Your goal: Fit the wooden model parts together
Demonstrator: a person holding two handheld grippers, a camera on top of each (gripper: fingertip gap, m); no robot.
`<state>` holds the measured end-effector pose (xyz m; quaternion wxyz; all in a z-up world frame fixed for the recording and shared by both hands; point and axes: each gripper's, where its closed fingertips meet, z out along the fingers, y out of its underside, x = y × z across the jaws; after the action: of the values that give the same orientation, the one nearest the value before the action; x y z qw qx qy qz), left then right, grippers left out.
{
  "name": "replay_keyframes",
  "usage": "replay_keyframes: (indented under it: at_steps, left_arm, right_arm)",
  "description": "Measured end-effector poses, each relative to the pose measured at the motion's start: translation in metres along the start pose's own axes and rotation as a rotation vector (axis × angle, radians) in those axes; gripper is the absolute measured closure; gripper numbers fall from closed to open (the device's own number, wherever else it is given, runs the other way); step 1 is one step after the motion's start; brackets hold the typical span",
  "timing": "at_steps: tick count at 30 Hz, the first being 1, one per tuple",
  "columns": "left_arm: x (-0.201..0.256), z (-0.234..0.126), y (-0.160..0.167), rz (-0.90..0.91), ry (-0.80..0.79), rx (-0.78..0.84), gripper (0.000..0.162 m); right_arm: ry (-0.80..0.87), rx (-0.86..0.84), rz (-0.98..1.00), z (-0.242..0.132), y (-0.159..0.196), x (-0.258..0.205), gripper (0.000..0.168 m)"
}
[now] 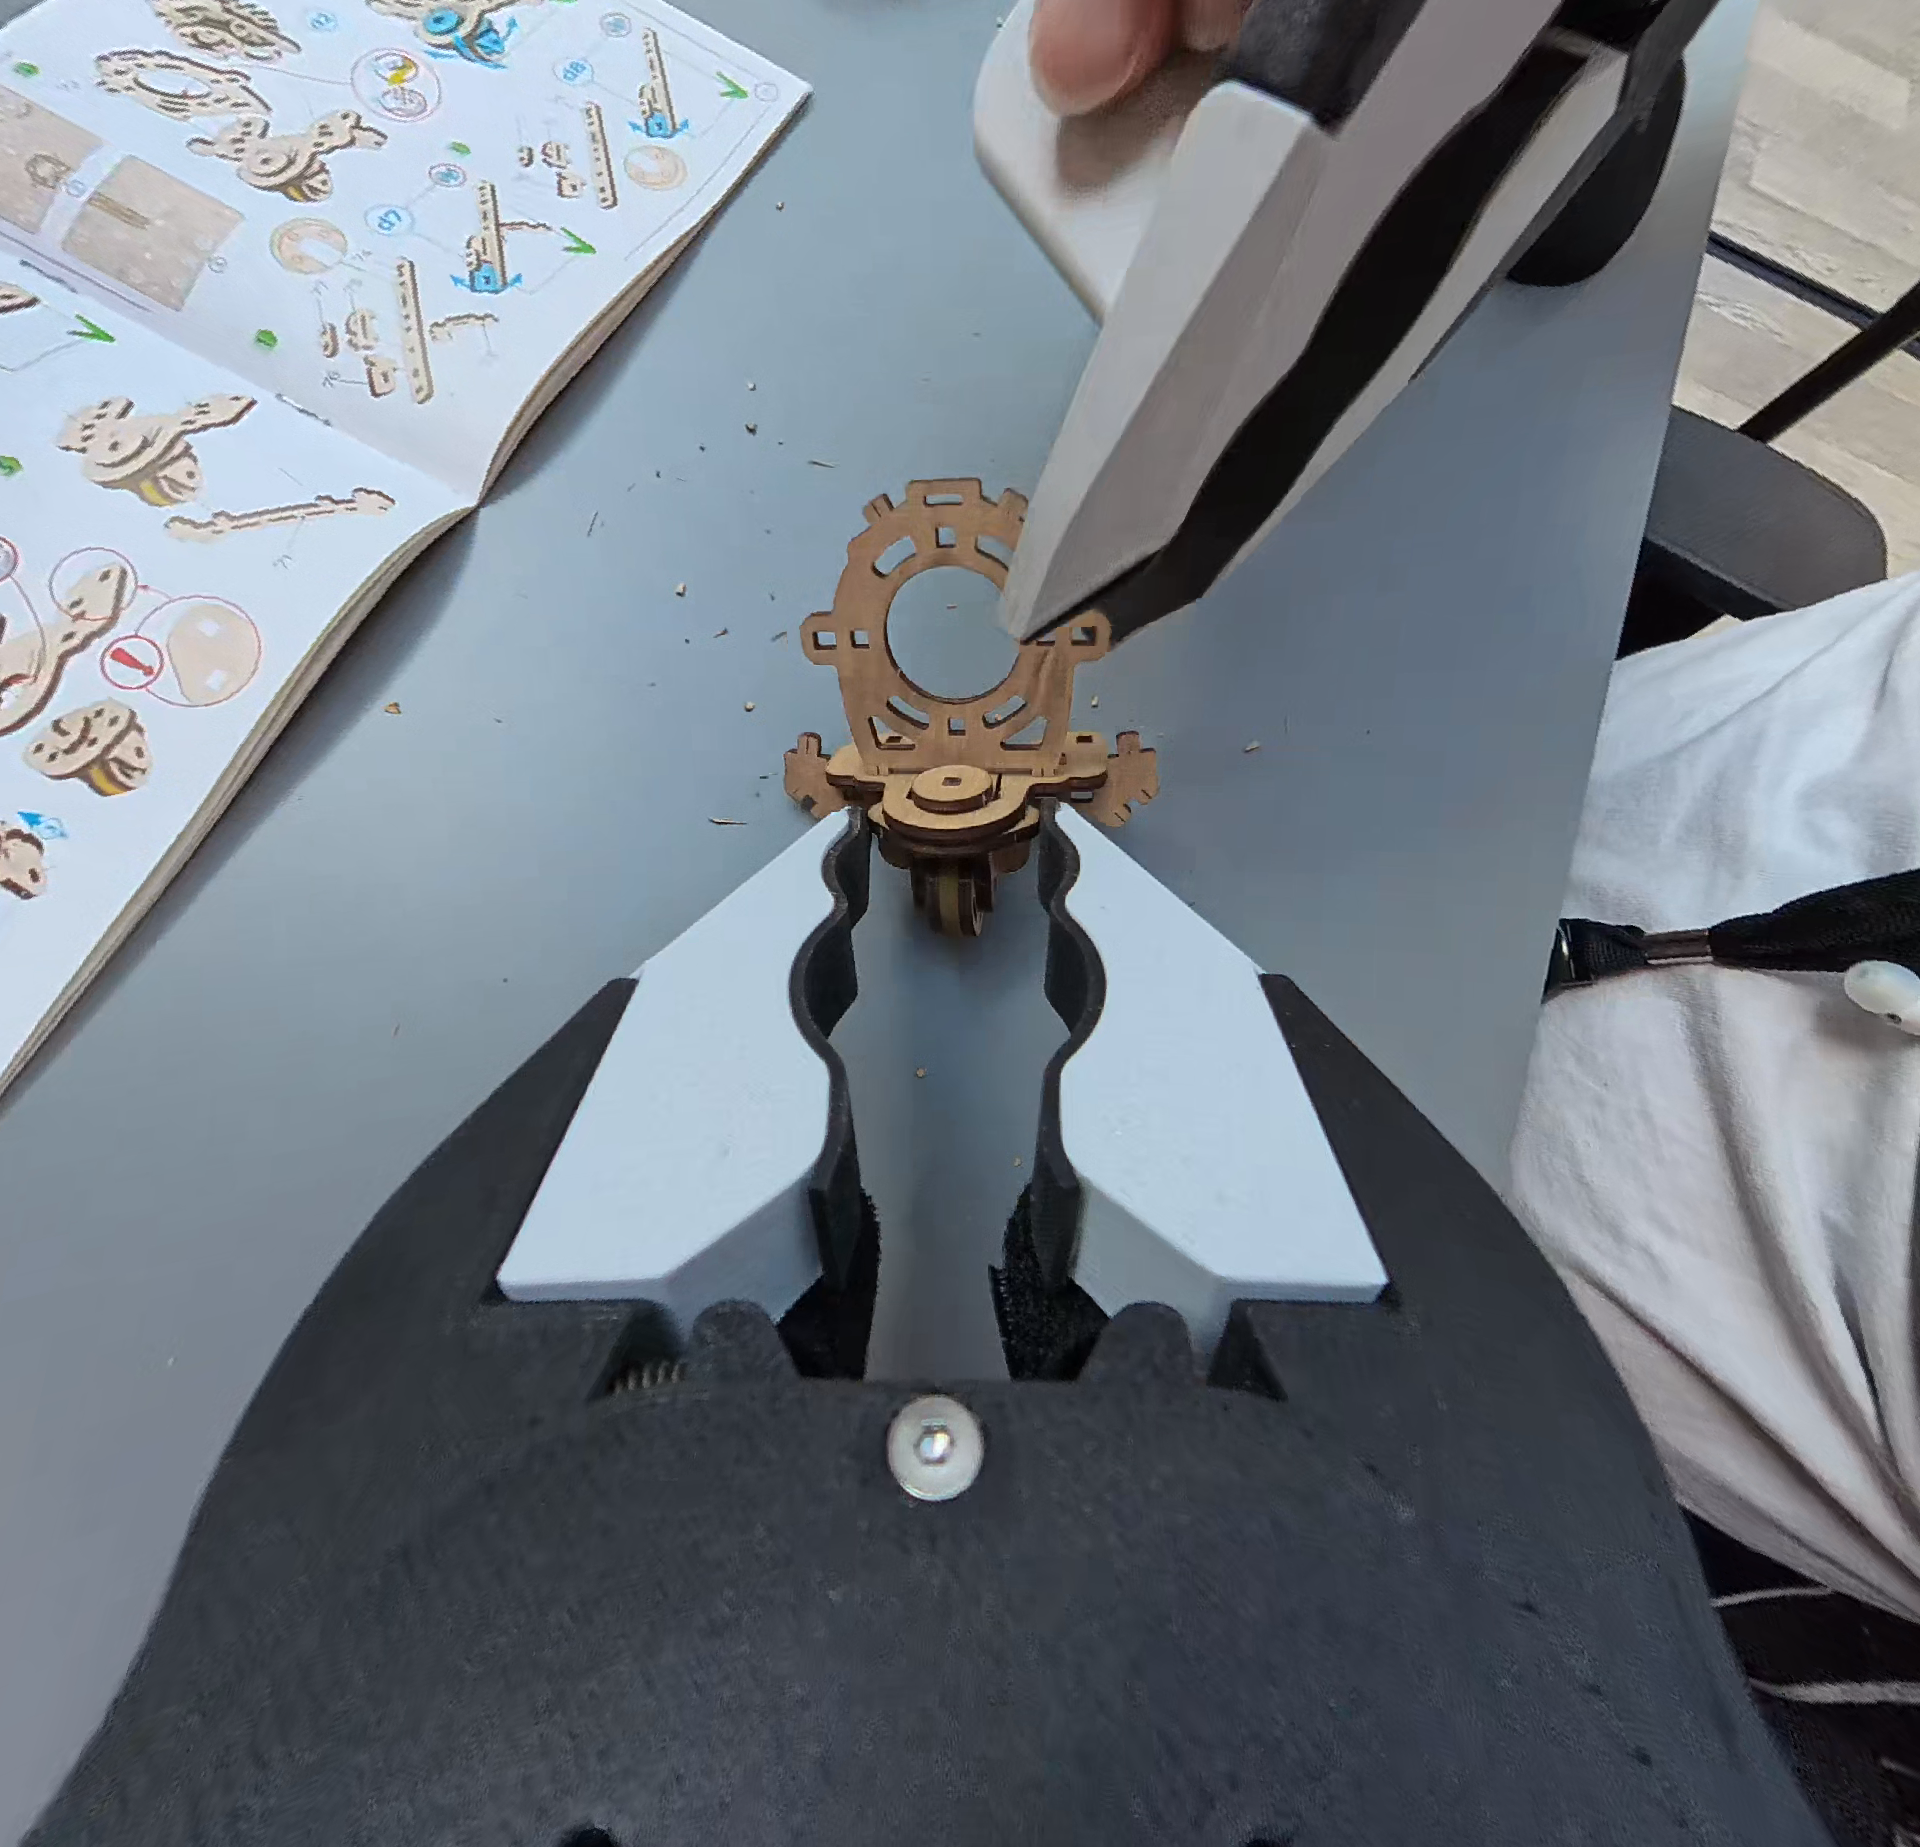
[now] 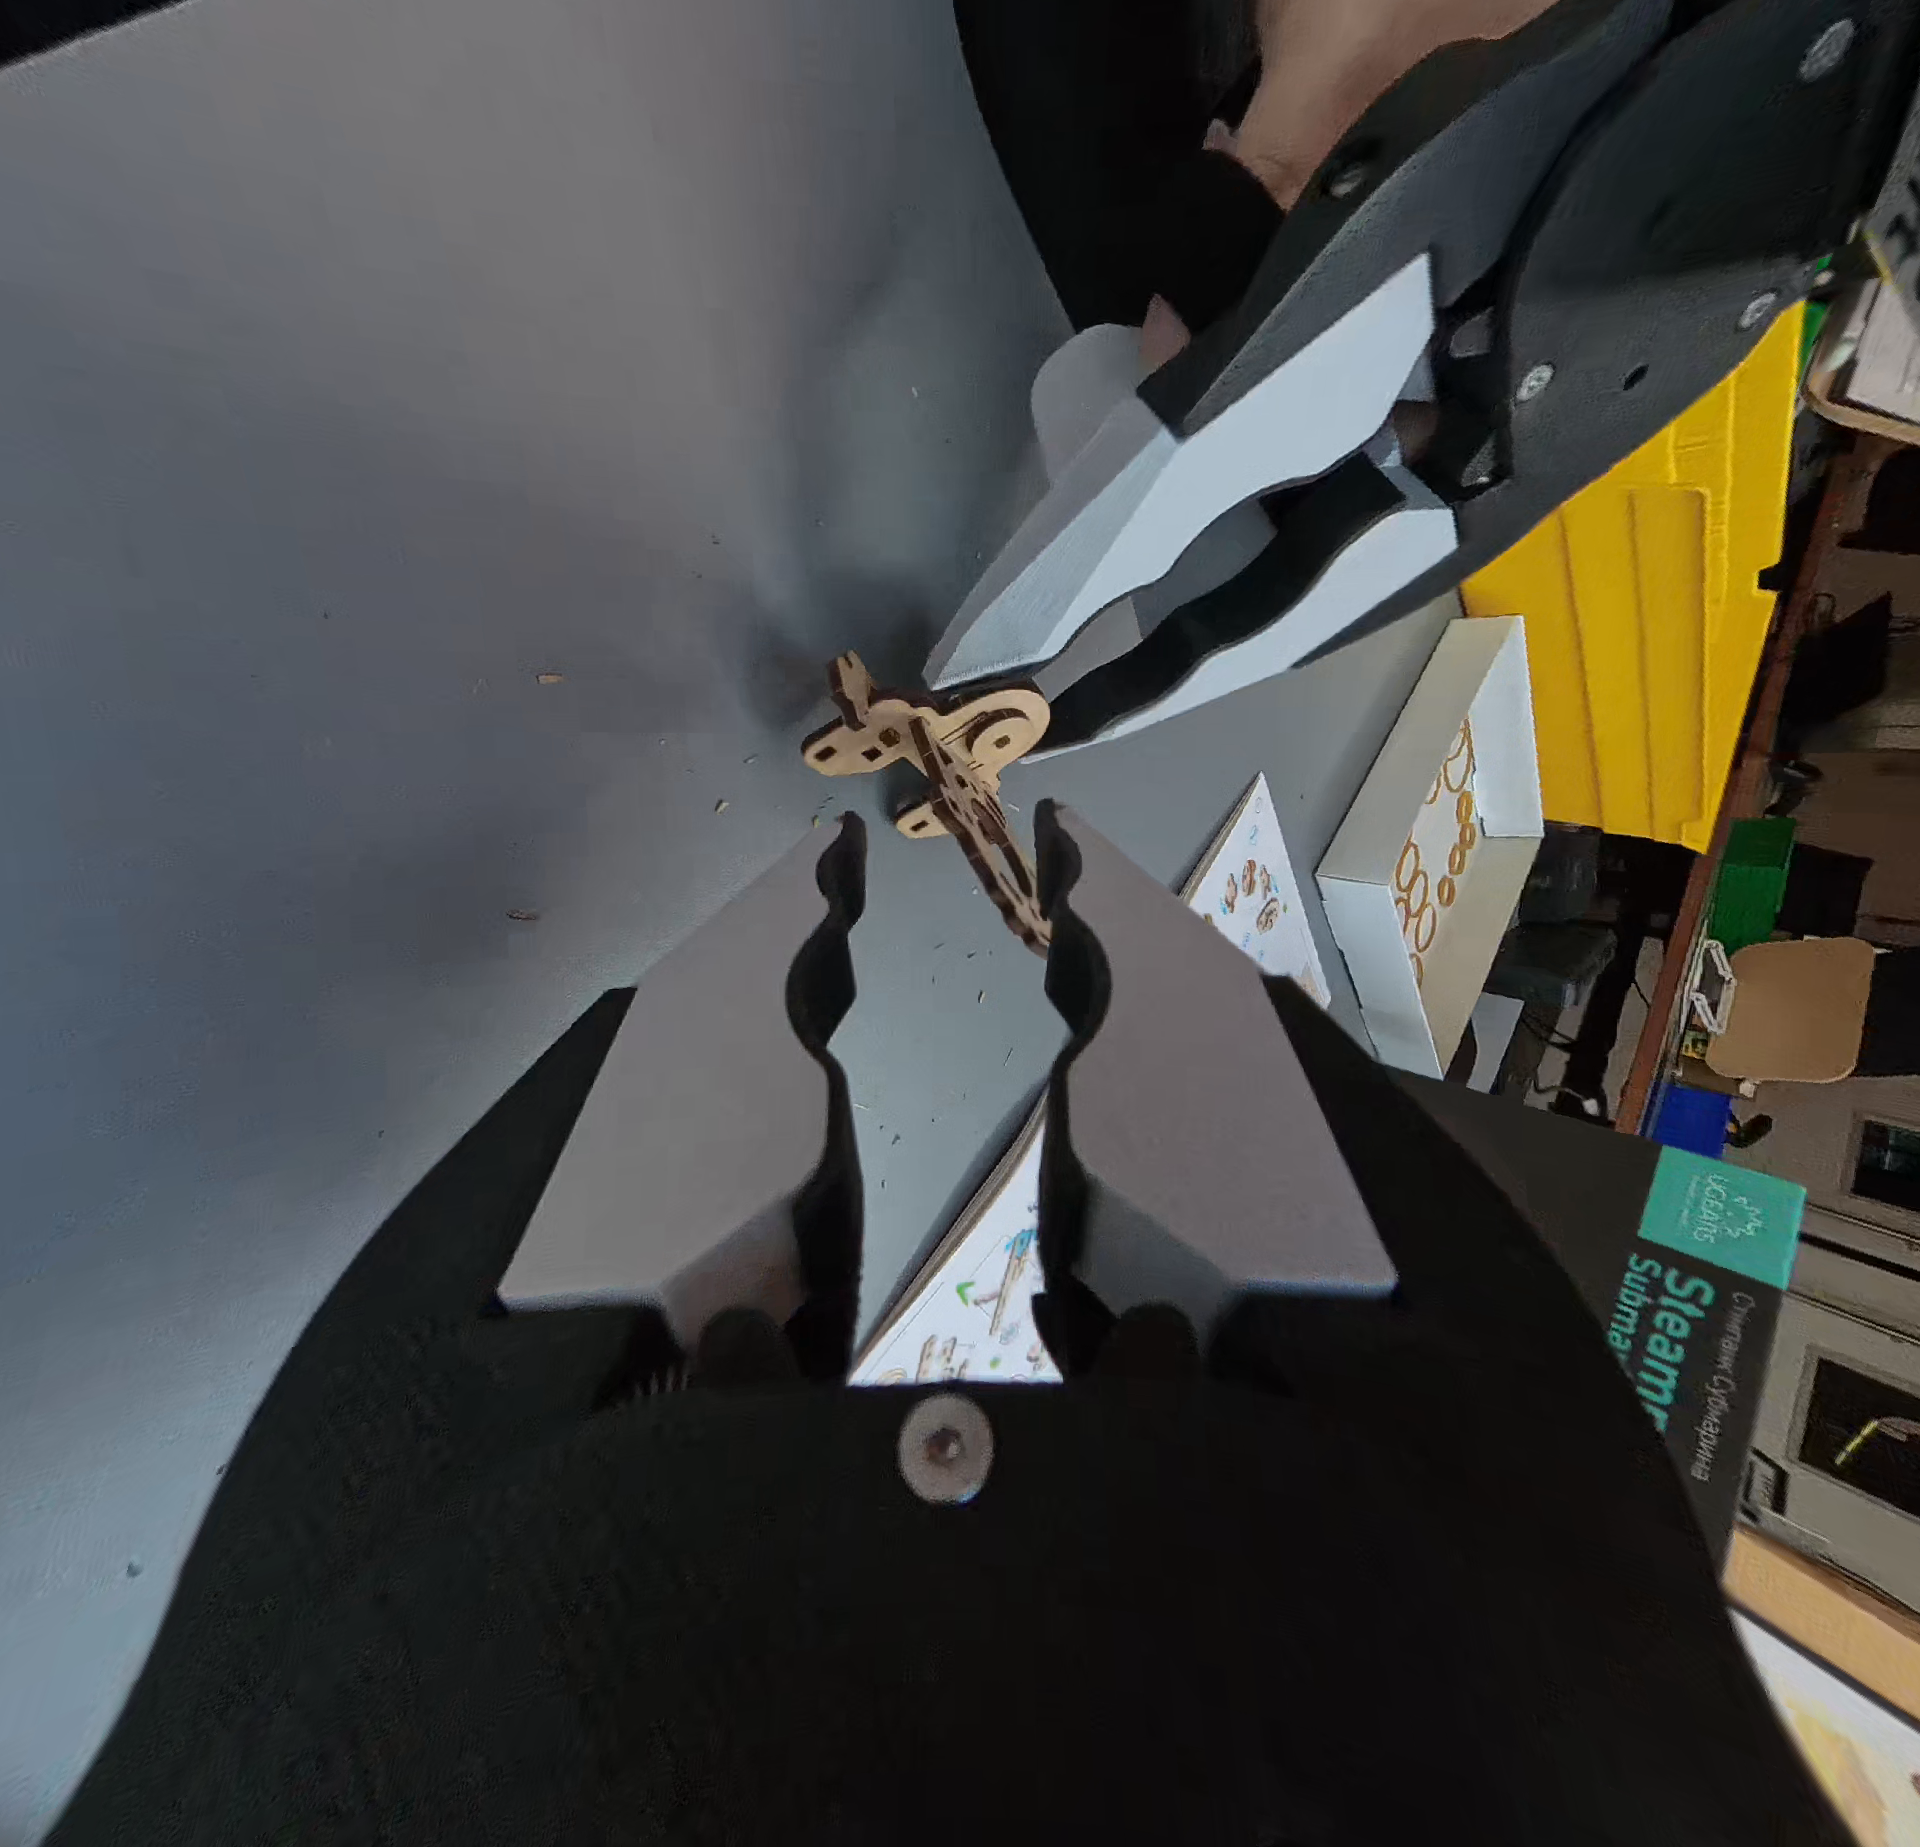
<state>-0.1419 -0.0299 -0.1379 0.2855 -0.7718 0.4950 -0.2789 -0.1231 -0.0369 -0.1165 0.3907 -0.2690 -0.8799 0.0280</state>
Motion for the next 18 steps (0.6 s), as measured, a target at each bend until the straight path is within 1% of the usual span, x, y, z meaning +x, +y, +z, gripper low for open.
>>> replay_keyframes:
  at_steps: [4,5,6,9,11,12,14,16,18]
  left_arm:
    - [0.005,0.001,0.0,0.067,0.055,-0.002,0.131]
    - [0.005,0.001,0.001,0.074,0.061,-0.006,0.131]
    - [0.005,0.002,0.002,0.074,0.064,-0.012,0.131]
    - [-0.001,0.003,0.005,0.051,0.043,-0.02,0.13]
    - [-0.007,0.001,0.008,0.038,-0.004,-0.017,0.122]
    - [-0.009,-0.002,0.01,0.028,-0.033,-0.016,0.12]
    - [-0.01,-0.009,0.015,0.004,-0.093,-0.016,0.118]
    - [-0.011,-0.018,0.021,-0.03,-0.185,0.001,0.116]
    - [-0.006,-0.025,0.025,-0.078,-0.243,0.037,0.114]
  right_arm:
    - [-0.066,-0.011,-0.073,0.011,-0.003,-0.006,0.149]
    - [-0.089,-0.011,-0.093,0.012,-0.004,-0.008,0.16]
    - [-0.095,-0.015,-0.107,0.013,-0.005,-0.007,0.162]
    - [-0.141,-0.046,-0.141,0.015,-0.004,-0.007,0.161]
    - [-0.188,-0.07,-0.147,0.018,-0.004,-0.01,0.158]
    - [-0.213,-0.092,-0.145,0.019,-0.003,-0.011,0.155]
    - [-0.235,-0.129,-0.14,0.021,0.0,-0.009,0.157]
    - [-0.246,-0.119,-0.148,0.02,-0.006,-0.007,0.158]
    - [-0.25,-0.101,-0.163,0.021,-0.013,-0.006,0.154]
